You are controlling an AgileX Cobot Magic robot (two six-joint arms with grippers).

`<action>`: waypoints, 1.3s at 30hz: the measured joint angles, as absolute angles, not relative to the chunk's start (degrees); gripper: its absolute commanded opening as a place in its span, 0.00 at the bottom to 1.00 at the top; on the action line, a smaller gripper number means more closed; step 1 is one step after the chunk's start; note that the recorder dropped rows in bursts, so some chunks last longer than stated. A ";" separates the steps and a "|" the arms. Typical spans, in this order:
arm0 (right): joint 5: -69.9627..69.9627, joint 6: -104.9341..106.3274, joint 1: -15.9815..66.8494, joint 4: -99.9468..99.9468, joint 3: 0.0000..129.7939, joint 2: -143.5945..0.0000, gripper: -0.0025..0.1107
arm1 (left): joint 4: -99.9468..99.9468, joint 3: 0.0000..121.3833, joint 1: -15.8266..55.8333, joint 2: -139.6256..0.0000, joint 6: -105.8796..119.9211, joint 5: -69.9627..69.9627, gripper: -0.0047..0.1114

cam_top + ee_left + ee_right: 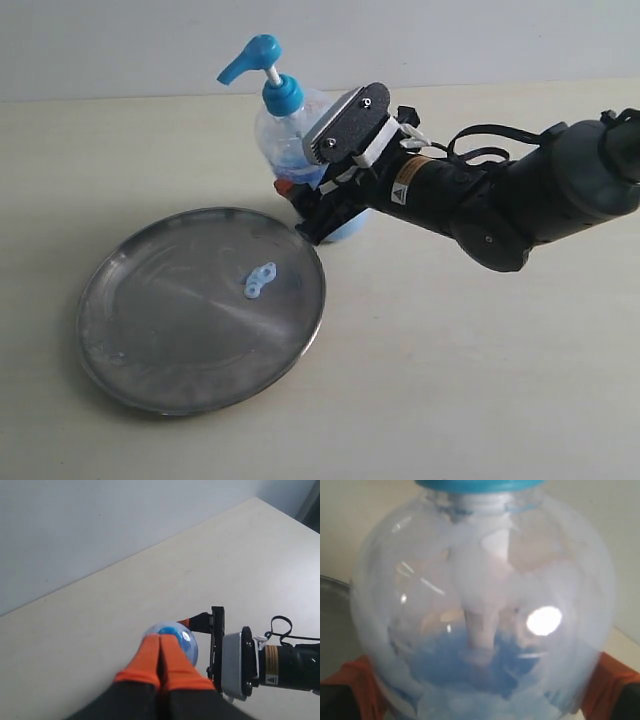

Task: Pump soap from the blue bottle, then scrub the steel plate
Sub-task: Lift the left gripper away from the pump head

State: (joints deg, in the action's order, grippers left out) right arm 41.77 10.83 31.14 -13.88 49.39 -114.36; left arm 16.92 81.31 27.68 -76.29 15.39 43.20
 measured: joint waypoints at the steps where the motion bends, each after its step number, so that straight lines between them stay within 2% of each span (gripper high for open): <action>1: 41.77 10.06 30.86 -13.88 49.39 -114.36 0.02 | 16.92 80.42 27.68 -75.77 15.39 42.68 0.05; 13: 42.00 -3.09 25.88 -19.94 49.39 -114.36 0.02 | 16.92 67.23 27.68 -70.00 14.82 33.98 0.05; 27: 43.02 -6.69 25.86 -21.36 49.39 -114.36 0.02 | 16.92 54.23 27.68 -68.67 14.72 20.35 0.05; 39: 46.63 -9.81 25.27 -20.94 49.39 -116.67 0.02 | 16.51 48.29 27.68 -68.67 14.72 12.50 0.05</action>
